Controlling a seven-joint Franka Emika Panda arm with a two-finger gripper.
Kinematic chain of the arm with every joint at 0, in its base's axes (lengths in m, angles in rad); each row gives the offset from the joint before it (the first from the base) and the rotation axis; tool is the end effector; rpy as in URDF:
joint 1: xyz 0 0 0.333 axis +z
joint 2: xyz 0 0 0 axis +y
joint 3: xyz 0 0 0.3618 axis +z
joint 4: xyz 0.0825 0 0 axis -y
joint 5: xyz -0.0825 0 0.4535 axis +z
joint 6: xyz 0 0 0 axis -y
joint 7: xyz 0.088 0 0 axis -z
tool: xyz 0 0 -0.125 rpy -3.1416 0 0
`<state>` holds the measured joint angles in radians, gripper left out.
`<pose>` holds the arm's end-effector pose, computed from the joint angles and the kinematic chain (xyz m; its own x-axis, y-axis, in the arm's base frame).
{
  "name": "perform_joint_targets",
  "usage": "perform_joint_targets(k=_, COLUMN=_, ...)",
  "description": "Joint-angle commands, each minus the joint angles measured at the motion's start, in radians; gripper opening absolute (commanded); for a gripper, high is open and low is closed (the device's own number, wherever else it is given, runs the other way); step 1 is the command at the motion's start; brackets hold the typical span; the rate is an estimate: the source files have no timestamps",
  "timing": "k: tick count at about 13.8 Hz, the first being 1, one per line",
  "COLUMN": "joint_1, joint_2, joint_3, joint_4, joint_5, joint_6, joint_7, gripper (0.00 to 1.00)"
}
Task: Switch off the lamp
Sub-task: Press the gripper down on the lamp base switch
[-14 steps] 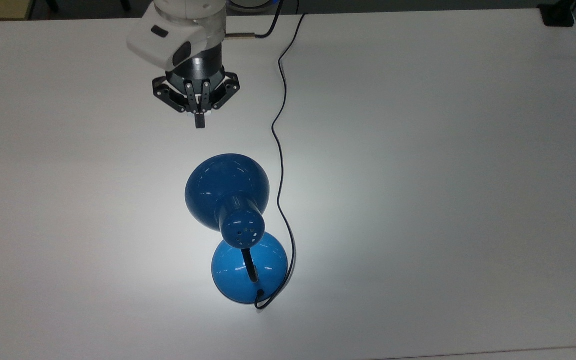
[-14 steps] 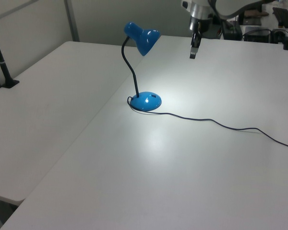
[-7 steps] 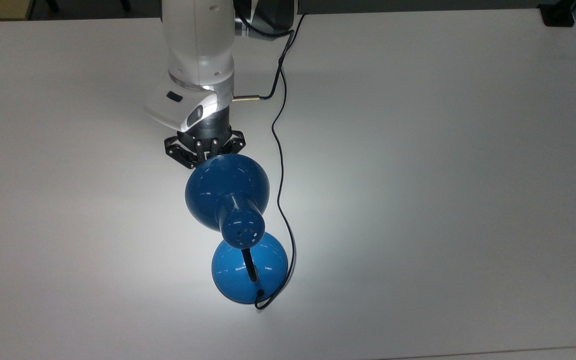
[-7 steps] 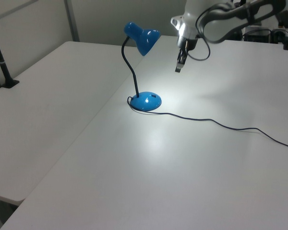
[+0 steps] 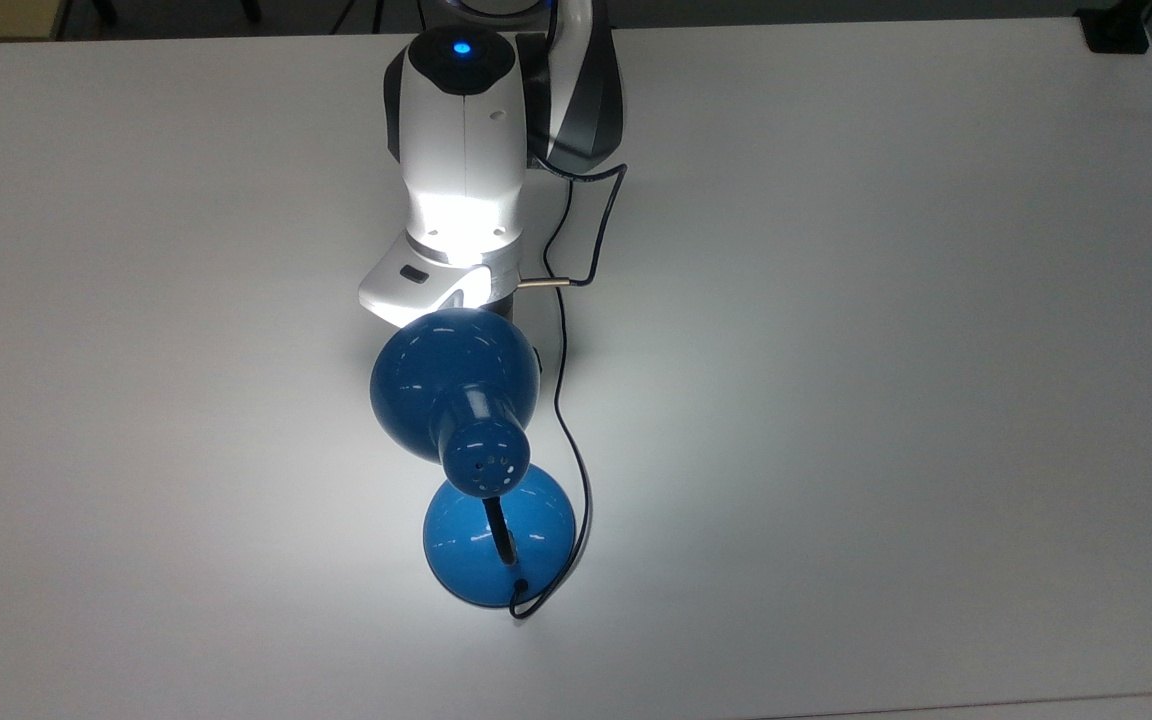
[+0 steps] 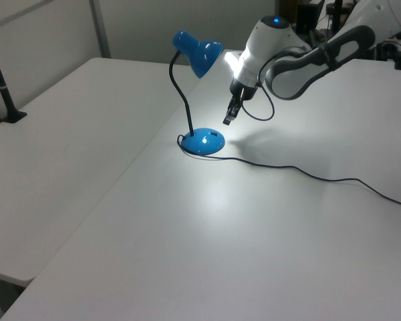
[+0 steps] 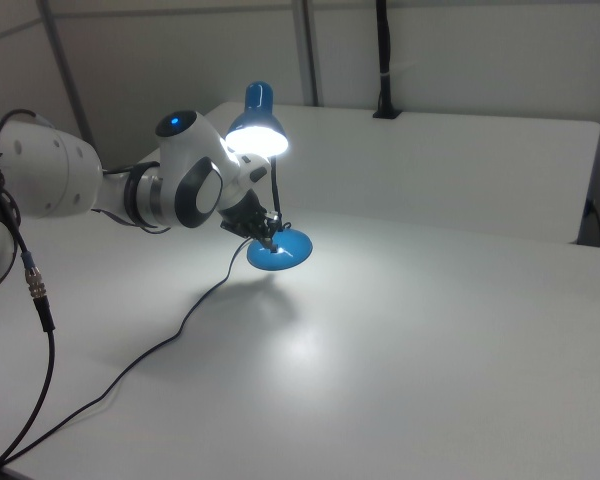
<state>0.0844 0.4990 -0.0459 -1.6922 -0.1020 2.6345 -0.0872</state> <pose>0.7947 0.0369 0.3398 0.8829 0.2236 0.4128 0.1804 -0.9734 0.1412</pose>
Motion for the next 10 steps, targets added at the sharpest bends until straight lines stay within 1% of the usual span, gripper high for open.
perform_joint_targets(k=1, joint_1=0.011, joint_2=0.050, joint_3=-0.003, joint_4=0.046, joint_5=-0.004, joint_6=0.067, joint_7=0.043, gripper=0.00)
perform_joint_targets(k=5, joint_1=0.011, joint_2=0.085, joint_3=0.001, joint_4=0.063, joint_5=-0.007, joint_6=0.107, joint_7=0.043, gripper=0.00)
perform_joint_targets(k=10, joint_1=0.011, joint_2=0.101, joint_3=0.004, joint_4=0.063, joint_5=-0.010, joint_6=0.108, joint_7=0.041, gripper=0.00)
